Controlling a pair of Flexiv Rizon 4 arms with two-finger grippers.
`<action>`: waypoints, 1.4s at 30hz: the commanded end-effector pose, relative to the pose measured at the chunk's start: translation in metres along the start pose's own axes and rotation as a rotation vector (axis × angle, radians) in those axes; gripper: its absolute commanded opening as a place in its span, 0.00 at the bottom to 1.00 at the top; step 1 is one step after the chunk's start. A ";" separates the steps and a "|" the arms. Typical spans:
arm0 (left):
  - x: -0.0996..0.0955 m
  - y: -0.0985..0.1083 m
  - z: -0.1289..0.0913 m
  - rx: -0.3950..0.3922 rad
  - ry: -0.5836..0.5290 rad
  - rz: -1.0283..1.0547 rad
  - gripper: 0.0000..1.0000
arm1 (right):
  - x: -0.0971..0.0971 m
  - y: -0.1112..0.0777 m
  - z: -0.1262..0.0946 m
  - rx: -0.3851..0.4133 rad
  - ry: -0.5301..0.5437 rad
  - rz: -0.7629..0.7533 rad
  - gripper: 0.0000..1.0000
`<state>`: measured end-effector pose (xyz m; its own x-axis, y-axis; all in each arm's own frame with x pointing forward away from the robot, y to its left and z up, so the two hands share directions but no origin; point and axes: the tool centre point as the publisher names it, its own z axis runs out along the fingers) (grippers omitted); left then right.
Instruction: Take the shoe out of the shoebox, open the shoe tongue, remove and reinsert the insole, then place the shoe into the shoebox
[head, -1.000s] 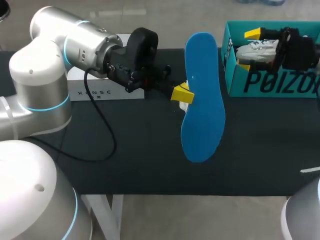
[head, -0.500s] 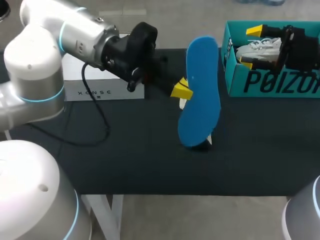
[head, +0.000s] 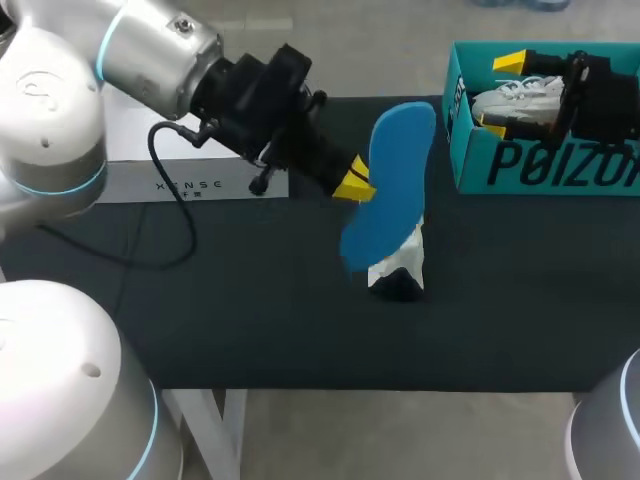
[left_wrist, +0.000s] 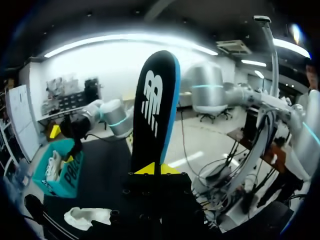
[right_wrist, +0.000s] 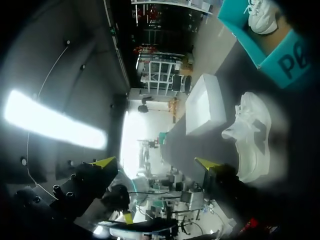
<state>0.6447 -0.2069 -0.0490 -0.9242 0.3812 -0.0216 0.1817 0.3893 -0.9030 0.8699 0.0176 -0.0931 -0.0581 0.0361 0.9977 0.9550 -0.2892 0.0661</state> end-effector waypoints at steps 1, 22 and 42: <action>-0.014 -0.003 -0.006 -0.087 -0.084 0.065 0.00 | 0.000 0.000 0.002 -0.002 -0.003 0.000 1.00; -0.078 0.015 -0.008 -0.154 -0.356 0.502 0.00 | 0.000 0.000 0.002 -0.002 -0.003 0.000 1.00; -0.116 0.027 -0.009 -0.157 -0.372 0.918 0.00 | 0.000 -0.003 0.002 0.046 0.003 0.020 1.00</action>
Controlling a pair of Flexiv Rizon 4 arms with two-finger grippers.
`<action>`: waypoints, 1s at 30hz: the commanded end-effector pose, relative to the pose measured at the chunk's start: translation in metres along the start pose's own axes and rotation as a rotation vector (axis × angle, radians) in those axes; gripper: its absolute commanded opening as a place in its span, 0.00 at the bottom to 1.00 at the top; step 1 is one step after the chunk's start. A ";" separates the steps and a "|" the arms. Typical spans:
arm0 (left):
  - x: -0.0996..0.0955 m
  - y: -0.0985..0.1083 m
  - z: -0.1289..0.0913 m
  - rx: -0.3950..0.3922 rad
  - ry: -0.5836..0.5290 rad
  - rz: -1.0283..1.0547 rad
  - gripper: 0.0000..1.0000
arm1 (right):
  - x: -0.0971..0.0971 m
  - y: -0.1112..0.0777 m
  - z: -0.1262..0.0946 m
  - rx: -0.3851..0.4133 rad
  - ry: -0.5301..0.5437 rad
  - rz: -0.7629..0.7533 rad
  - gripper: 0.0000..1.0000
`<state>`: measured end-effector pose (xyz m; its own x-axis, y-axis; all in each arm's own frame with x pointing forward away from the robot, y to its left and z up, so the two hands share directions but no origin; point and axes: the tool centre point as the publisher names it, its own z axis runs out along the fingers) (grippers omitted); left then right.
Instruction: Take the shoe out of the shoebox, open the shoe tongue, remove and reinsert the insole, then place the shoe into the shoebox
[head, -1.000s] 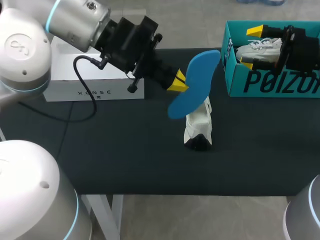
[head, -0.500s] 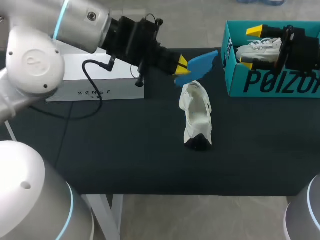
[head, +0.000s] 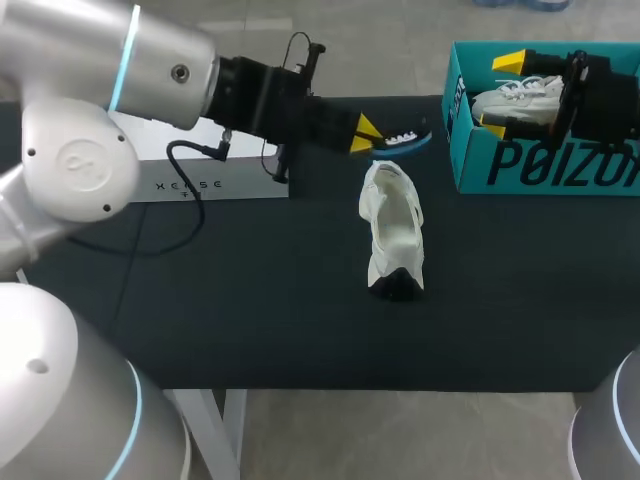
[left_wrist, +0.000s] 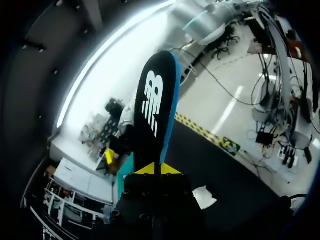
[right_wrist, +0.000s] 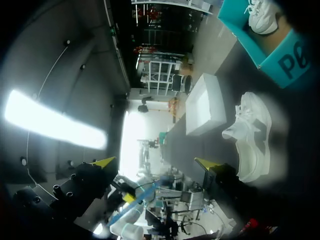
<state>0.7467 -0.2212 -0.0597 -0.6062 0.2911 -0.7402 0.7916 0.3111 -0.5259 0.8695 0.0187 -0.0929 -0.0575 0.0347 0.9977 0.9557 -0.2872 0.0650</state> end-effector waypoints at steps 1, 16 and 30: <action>-0.009 0.011 0.017 0.074 -0.015 0.205 0.00 | 0.000 -0.004 0.002 0.081 -0.004 0.031 1.00; -0.013 0.043 0.041 0.027 0.137 0.460 0.00 | -0.003 -0.011 0.015 0.274 -0.008 0.075 1.00; -0.026 0.072 0.080 -0.145 0.129 0.592 0.00 | -0.004 -0.016 0.037 0.288 -0.045 0.043 0.90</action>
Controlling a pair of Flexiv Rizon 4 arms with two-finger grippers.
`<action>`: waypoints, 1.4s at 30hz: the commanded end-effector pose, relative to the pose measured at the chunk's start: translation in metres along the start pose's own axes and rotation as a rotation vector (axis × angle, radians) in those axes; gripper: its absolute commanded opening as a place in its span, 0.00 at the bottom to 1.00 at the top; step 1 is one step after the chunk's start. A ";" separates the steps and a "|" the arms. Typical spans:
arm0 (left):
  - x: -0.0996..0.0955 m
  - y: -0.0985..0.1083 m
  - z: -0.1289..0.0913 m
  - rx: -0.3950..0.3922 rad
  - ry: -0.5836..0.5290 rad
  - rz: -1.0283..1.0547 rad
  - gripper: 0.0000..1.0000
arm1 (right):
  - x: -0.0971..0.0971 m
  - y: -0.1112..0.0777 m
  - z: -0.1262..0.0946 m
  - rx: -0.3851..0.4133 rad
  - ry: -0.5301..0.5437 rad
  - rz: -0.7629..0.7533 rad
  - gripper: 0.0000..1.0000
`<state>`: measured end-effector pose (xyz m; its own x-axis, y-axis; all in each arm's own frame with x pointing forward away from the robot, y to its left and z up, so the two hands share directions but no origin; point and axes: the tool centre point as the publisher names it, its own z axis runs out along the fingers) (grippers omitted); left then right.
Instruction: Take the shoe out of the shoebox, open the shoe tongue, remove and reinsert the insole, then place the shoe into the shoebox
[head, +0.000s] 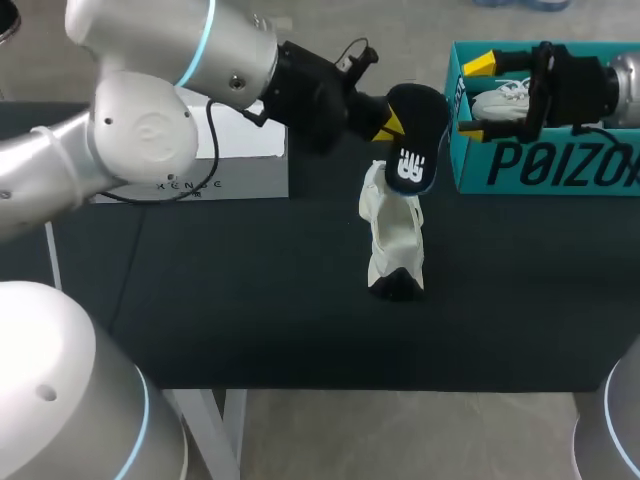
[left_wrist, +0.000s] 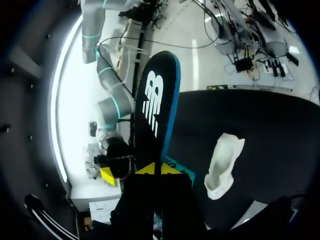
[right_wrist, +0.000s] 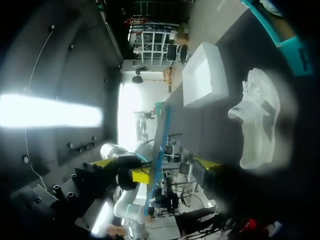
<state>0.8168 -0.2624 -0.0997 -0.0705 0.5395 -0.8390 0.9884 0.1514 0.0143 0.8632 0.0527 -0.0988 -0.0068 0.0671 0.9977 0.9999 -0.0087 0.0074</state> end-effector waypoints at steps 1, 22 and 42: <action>0.001 0.007 0.022 -0.039 0.008 0.016 0.00 | 0.000 0.002 0.007 0.002 -0.006 -0.003 0.89; -0.010 0.021 0.055 -0.150 -0.021 -0.050 0.00 | -0.007 0.003 0.015 -0.027 0.006 0.018 0.00; 0.005 0.018 -0.013 0.015 0.164 -0.103 1.00 | -0.027 0.008 0.017 -0.030 0.008 0.060 0.00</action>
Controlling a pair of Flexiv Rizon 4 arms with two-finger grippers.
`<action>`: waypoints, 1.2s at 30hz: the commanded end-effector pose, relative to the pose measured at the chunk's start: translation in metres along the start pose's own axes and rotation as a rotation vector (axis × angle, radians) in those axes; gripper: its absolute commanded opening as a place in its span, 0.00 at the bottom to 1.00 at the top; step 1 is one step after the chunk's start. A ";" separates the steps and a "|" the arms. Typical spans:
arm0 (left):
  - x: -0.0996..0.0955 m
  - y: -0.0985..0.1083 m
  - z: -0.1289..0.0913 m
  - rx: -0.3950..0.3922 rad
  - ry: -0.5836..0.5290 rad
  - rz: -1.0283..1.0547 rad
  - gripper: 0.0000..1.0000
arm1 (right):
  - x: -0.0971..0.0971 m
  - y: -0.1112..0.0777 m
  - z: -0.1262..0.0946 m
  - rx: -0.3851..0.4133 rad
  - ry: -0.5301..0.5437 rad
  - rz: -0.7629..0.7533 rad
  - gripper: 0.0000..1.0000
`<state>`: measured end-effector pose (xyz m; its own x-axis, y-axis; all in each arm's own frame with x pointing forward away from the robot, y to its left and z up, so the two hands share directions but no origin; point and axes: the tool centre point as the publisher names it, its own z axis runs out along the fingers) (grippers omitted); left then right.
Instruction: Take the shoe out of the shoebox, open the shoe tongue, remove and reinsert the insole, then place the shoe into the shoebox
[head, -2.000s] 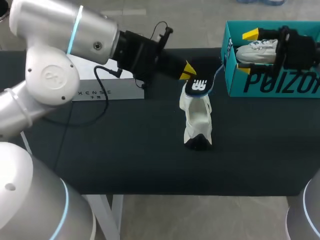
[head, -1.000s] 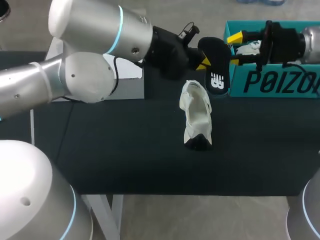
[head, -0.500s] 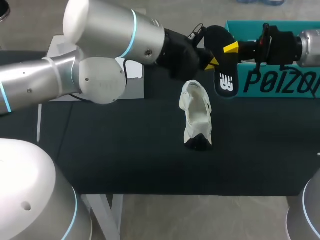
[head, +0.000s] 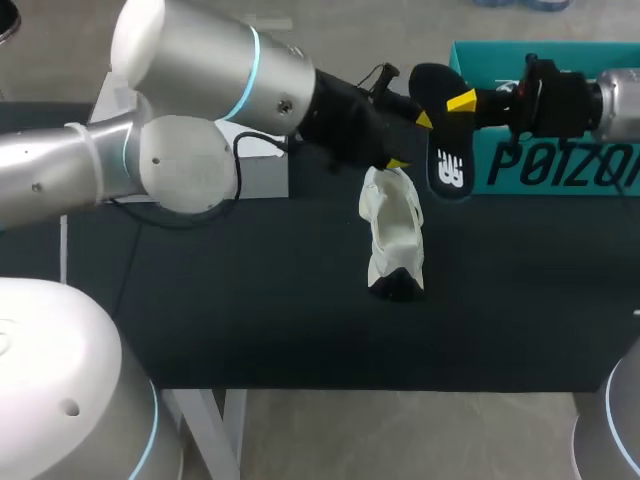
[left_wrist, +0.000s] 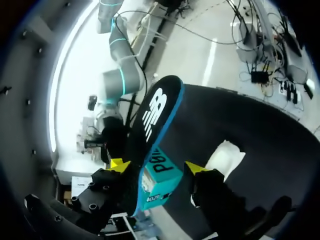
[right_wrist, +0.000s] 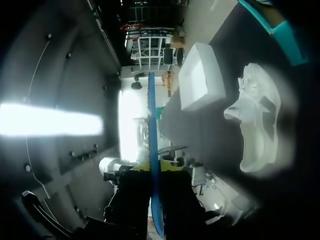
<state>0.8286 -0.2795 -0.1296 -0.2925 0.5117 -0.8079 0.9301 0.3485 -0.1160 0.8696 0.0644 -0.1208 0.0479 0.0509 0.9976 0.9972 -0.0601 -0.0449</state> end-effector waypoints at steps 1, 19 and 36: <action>-0.014 0.014 -0.049 0.102 0.154 0.172 1.00 | -0.008 0.001 0.005 0.025 -0.014 0.006 0.00; -0.029 0.025 -0.065 0.098 0.268 0.282 1.00 | -0.023 0.000 0.003 -0.012 0.007 0.026 0.00; -0.082 0.040 -0.052 0.041 0.749 0.556 1.00 | -0.036 -0.004 0.032 -0.004 -0.104 -0.002 0.00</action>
<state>0.8695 -0.2462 -0.0478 0.1276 0.8705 -0.4754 0.9849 -0.0546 0.1643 0.8664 0.0910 -0.1564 0.0516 0.1540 0.9867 0.9973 -0.0601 -0.0428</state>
